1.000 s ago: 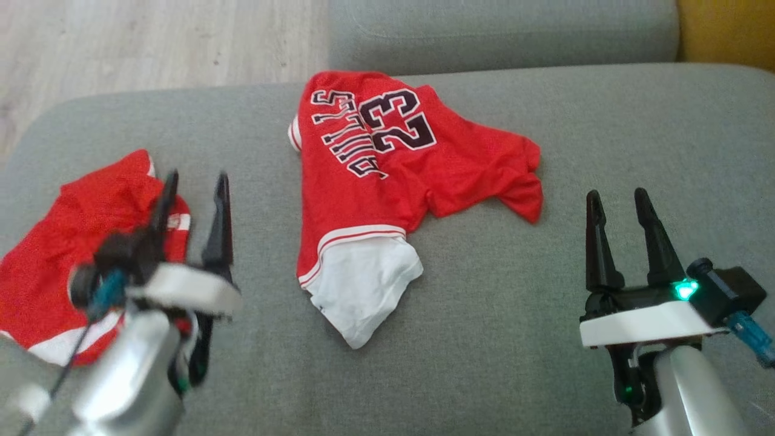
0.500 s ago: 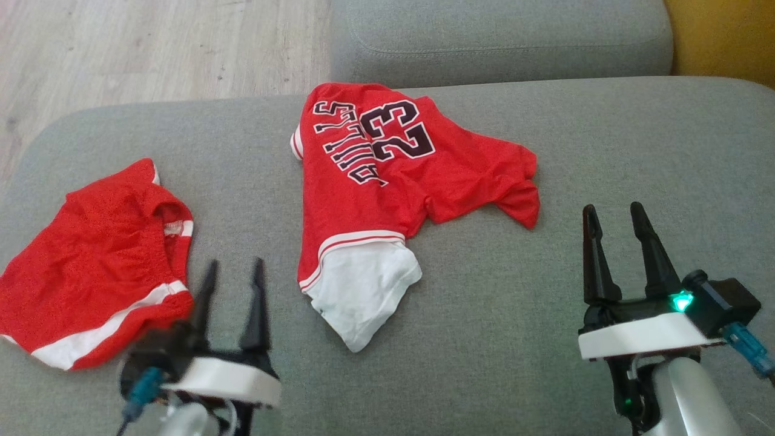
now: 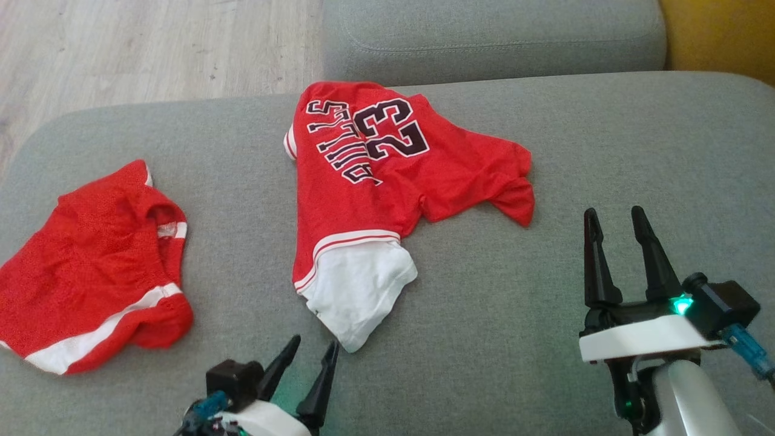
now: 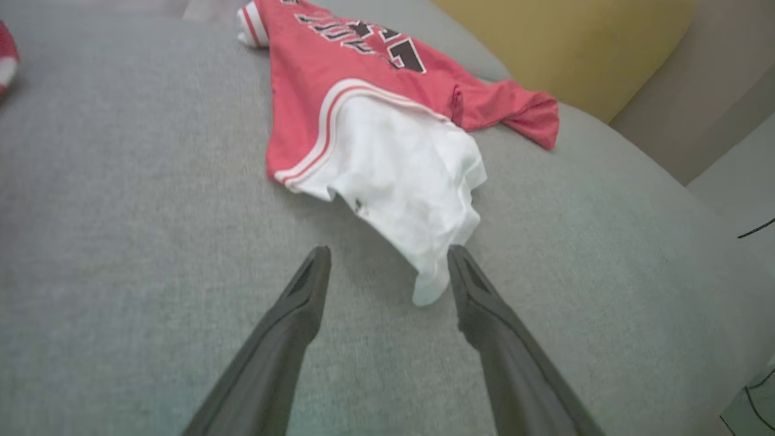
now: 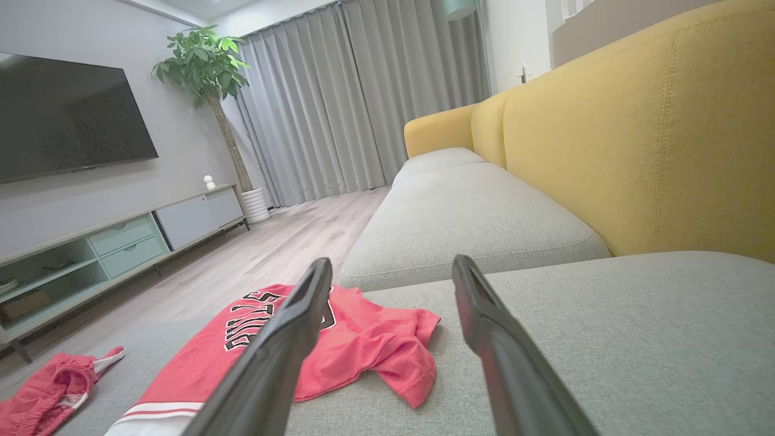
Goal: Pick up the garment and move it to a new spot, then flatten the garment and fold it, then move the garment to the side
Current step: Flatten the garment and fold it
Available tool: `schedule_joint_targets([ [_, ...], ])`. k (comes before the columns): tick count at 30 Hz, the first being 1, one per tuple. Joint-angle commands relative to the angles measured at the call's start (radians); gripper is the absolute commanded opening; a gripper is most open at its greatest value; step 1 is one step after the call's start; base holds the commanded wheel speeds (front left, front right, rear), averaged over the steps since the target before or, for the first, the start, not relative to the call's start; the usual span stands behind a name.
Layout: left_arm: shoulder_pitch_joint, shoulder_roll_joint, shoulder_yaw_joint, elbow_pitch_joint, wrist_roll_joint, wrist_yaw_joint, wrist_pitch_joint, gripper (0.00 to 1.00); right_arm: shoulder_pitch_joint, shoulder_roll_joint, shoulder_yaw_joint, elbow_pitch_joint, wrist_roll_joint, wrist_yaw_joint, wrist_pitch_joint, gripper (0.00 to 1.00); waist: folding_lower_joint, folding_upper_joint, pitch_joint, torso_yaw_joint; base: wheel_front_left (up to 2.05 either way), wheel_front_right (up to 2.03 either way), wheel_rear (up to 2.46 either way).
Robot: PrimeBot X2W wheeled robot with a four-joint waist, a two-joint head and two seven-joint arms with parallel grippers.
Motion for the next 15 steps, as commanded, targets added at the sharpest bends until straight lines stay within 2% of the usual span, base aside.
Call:
schedule_joint_targets([
  [1,-0.033,0.0,0.034,-0.017,-0.019,-0.003,0.011,1.0,-0.028,-0.003,0.026,-0.03,0.002,0.008,-0.01,1.0,0.0,0.0,0.003,-0.005,0.0,0.0,0.0],
  [8,-0.051,-0.026,0.036,0.016,-0.085,-0.024,0.064,1.0,-0.036,-0.003,0.03,-0.031,0.0,0.008,-0.01,1.0,0.0,0.0,0.022,-0.025,0.0,0.0,0.0],
  [15,-0.091,-0.045,0.033,0.059,-0.101,-0.035,0.061,1.0,-0.042,-0.003,0.033,-0.028,-0.005,0.008,-0.01,1.0,0.0,0.0,0.035,-0.051,0.0,0.0,0.0],
])
